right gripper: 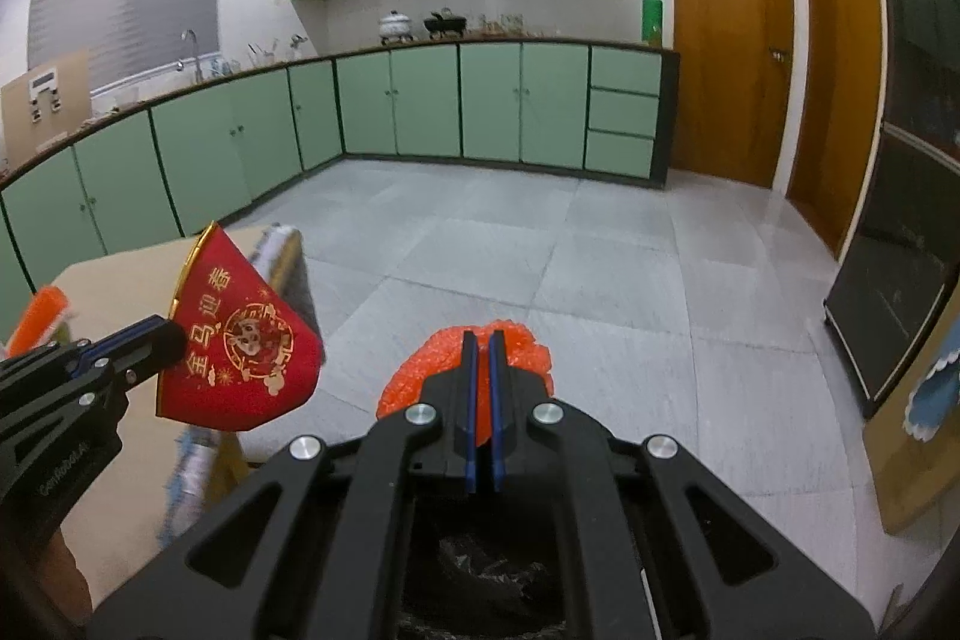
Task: Collect trash
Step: 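Carry both items over the black bin and open both tools to drop them, then grasp the blue milk carton from the pile with the left tool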
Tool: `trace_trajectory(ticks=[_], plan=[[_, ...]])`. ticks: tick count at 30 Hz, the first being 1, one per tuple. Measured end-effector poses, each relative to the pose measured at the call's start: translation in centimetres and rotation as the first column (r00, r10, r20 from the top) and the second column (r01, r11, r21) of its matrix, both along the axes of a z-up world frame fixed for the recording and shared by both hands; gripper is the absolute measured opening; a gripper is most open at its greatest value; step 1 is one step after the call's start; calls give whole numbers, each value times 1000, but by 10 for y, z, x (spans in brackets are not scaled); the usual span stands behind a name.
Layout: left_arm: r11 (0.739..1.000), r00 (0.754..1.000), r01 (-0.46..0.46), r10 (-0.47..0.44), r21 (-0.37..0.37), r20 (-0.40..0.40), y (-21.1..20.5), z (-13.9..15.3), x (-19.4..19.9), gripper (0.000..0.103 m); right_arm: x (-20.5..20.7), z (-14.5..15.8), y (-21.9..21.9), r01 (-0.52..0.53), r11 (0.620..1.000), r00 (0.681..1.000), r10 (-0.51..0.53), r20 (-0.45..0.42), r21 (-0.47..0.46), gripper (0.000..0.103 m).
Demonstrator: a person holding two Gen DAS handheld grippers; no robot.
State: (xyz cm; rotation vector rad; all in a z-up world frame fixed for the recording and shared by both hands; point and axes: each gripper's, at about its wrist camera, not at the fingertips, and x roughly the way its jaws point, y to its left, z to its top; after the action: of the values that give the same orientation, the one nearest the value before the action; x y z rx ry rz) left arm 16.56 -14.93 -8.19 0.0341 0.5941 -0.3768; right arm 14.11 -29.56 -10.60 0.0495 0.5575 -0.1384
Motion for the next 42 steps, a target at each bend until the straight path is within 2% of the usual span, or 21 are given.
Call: trace_trajectory(ticks=[3, 7, 8, 13, 15, 16, 18, 20, 21, 23, 24, 28, 34, 42], plan=[[1000, 1000, 10, -9, 18, -25, -16, -13, 10, 10, 9, -15, -10, 6, 1000, 1000, -6, -27, 12, 3], [999, 998, 22, -20, 37, -57, -30, -27, 26, 21, 20, -31, -20, 20, 999, 998, -18, -59, 36, 5], [999, 997, 32, -29, 36, -69, -33, -29, 29, 23, 23, -36, -24, 25, 999, 997, -22, -67, 41, 8], [999, 995, 45, -43, 26, -89, -42, -33, 36, 28, 32, -51, -38, 58, 997, 992, -50, -120, 60, 9], [999, 996, 40, -38, 19, -83, -40, -30, 35, 33, 32, -52, -42, 66, 996, 991, -59, -122, 59, 22], [999, 996, 35, -33, 18, -78, -39, -29, 34, 37, 30, -51, -43, 72, 996, 991, -65, -118, 58, 33], [999, 997, 28, -26, 22, -67, -35, -25, 30, 39, 27, -48, -42, 77, 995, 992, -71, -109, 59, 37], [1000, 999, 15, -14, 25, -52, -27, -19, 27, 48, 25, -40, -40, 82, 995, 992, -76, -101, 59, 53], [1000, 999, -2, 3, 23, -37, -18, -13, 22, 52, 22, -37, -37, 85, 995, 992, -80, -93, 55, 58], [999, 999, -38, 38, 19, -9, 0, -4, 14, 62, 16, -28, -30, 90, 995, 994, -87, -70, 42, 74], [998, 998, -57, 57, 17, 4, 7, -1, 10, 64, 12, -23, -25, 91, 995, 994, -89, -57, 35, 79], [988, 986, -152, 150, 14, 68, 54, 21, -11, 74, -2, -1, 1, 69, 997, 998, -69, -9, 28, 91], [959, 953, -284, 281, 11, 110, 124, 43, -41, 84, -19, 24, 52, 14, 999, 999, -16, 41, 40, 98], [902, 894, -430, 421, 35, 153, 203, 55, -78, 85, -34, 50, 115, -76, 995, 994, 70, 89, 67, 98]])
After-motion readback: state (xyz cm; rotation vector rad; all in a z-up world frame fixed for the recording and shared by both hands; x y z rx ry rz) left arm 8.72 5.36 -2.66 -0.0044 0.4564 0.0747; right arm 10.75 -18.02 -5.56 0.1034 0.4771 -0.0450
